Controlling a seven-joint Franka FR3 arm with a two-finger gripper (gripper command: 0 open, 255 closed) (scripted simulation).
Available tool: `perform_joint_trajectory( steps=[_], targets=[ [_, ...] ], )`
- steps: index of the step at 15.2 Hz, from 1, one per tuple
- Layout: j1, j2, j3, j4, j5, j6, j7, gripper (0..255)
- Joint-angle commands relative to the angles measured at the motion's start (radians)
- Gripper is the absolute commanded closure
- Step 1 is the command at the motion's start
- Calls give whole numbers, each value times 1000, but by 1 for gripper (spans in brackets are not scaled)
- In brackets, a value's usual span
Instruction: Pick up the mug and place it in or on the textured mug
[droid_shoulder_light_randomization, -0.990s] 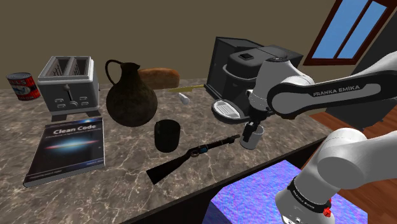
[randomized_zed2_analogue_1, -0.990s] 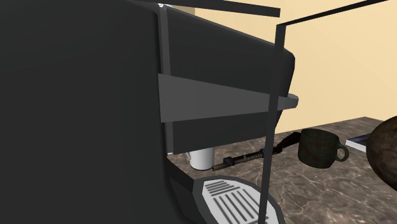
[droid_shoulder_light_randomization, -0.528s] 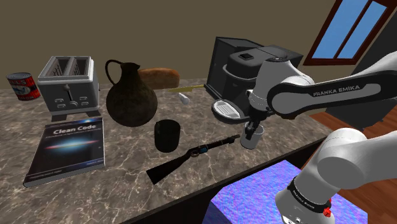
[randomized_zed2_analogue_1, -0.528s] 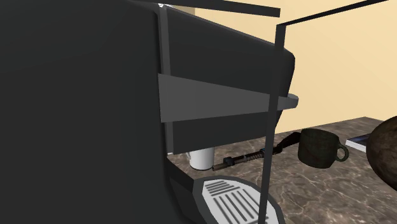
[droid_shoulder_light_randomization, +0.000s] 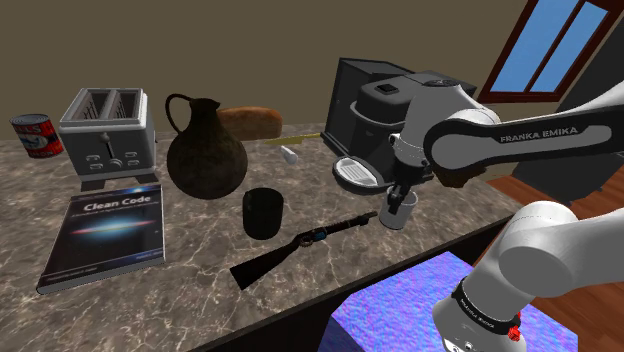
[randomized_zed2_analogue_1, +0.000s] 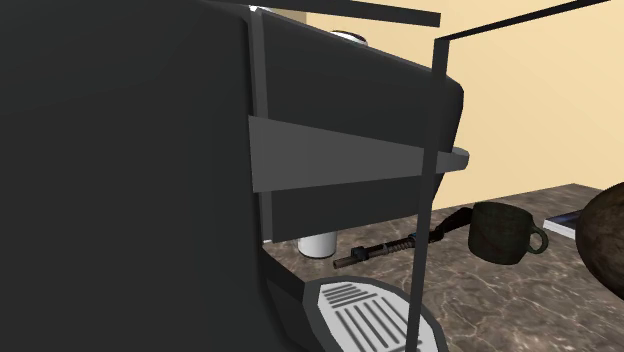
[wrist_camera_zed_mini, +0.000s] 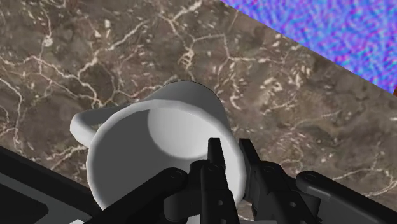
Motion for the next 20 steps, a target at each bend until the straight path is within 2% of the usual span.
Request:
perform_joint_trajectory(
  steps=[1,20],
  targets=[
    [-1,-16,-3,20,-1,-36,-4,255],
    [-4,-77,-16,247,-7,-323,-22,255]
  ],
)
